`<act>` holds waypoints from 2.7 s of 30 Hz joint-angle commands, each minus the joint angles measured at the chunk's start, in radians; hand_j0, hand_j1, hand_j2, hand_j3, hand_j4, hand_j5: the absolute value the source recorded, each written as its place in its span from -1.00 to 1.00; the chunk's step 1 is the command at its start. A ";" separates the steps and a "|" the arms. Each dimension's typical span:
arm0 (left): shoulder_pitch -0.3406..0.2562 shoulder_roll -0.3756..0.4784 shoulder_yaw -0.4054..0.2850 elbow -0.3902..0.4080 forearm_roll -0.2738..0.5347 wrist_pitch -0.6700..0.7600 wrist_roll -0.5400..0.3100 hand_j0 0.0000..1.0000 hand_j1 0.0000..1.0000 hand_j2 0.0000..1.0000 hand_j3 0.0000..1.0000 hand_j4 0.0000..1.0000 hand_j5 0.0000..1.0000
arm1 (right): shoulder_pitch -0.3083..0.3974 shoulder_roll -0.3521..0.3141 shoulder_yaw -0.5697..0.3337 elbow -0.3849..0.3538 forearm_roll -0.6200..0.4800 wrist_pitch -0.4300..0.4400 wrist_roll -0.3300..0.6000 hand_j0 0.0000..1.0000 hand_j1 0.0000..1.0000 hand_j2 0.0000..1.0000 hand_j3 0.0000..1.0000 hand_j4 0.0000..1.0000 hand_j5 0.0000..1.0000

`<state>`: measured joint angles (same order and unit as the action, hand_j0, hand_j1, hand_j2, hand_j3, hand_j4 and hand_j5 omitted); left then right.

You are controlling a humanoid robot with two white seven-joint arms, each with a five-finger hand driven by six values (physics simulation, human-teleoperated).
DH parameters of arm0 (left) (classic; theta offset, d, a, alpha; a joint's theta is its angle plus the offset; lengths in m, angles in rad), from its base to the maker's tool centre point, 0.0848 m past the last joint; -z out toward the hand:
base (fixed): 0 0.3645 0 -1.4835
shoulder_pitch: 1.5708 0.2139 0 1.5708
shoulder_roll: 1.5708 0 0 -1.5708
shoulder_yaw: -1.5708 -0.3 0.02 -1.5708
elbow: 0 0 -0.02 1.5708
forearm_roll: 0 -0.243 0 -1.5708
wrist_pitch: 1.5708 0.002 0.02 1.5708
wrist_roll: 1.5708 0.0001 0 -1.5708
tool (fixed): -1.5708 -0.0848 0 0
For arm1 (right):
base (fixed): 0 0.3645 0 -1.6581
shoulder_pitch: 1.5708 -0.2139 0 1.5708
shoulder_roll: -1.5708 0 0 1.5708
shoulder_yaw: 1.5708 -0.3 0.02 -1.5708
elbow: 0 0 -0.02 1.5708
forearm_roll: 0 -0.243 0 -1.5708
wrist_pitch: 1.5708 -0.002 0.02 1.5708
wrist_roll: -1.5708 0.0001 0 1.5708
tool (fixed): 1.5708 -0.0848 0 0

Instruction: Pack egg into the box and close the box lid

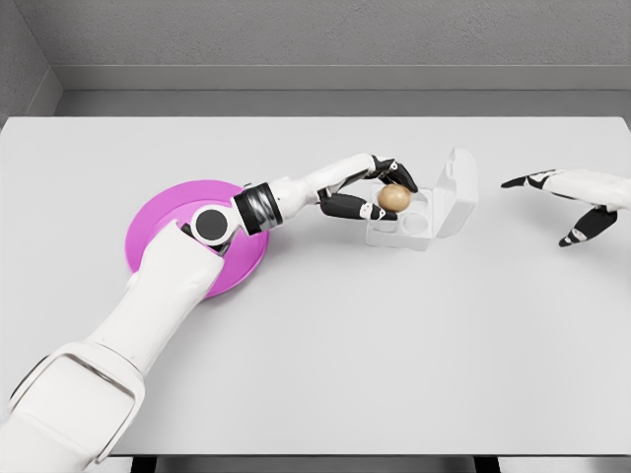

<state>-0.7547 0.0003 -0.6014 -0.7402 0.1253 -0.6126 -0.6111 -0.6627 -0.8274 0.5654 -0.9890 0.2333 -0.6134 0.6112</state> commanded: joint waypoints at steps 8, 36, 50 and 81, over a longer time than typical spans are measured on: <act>0.000 0.000 0.002 -0.001 0.007 0.002 0.000 0.29 0.29 0.29 0.29 0.29 0.29 | 0.000 0.002 -0.001 0.003 -0.006 0.003 0.000 1.00 1.00 1.00 1.00 1.00 1.00; -0.026 0.000 0.014 -0.036 0.008 0.002 0.000 0.80 0.80 0.80 0.80 0.80 0.80 | -0.002 0.004 -0.001 0.007 -0.006 0.003 0.000 1.00 1.00 1.00 1.00 1.00 1.00; -0.041 0.000 0.011 -0.103 0.065 0.002 0.000 0.80 0.80 0.80 0.80 0.80 0.80 | -0.028 0.024 0.019 0.035 -0.006 0.003 0.000 1.00 1.00 1.00 1.00 1.00 1.00; -0.041 0.744 -0.297 -0.541 0.433 0.002 0.000 1.00 1.00 1.00 1.00 1.00 1.00 | -0.037 0.022 0.085 -0.042 -0.008 0.003 0.000 1.00 1.00 1.00 1.00 1.00 1.00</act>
<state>-0.7961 0.7277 -0.8976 -1.2760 0.5510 -0.6130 -0.6111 -0.6995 -0.8054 0.6506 -1.0304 0.2320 -0.6133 0.6112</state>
